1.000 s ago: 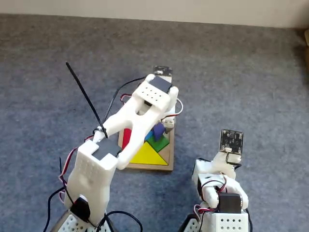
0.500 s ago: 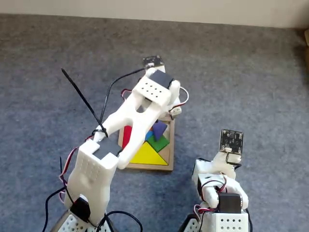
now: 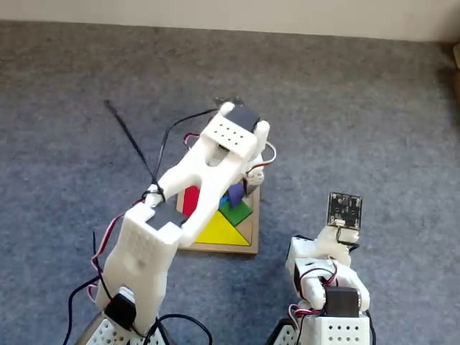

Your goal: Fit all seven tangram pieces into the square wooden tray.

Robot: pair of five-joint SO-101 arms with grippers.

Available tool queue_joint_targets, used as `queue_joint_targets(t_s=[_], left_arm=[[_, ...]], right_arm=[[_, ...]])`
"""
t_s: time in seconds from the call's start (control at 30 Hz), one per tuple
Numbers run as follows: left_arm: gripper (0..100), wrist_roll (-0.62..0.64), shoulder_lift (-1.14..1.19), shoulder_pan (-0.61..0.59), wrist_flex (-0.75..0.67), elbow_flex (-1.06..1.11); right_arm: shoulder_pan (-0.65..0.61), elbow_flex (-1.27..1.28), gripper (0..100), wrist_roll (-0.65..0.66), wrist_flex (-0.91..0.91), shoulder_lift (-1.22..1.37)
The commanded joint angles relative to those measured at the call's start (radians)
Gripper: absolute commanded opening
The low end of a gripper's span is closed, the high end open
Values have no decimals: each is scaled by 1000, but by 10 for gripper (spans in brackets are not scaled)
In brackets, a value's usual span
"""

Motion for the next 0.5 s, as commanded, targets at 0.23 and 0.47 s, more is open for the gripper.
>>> queue_joint_targets(t_s=[0.23, 0.47], left_arm=[[178, 46, 93, 18, -6, -220], [178, 71, 88, 18, -5, -285]], right_arm=[[13, 124, 6, 8, -18, -10], [13, 124, 6, 8, -18, -10]])
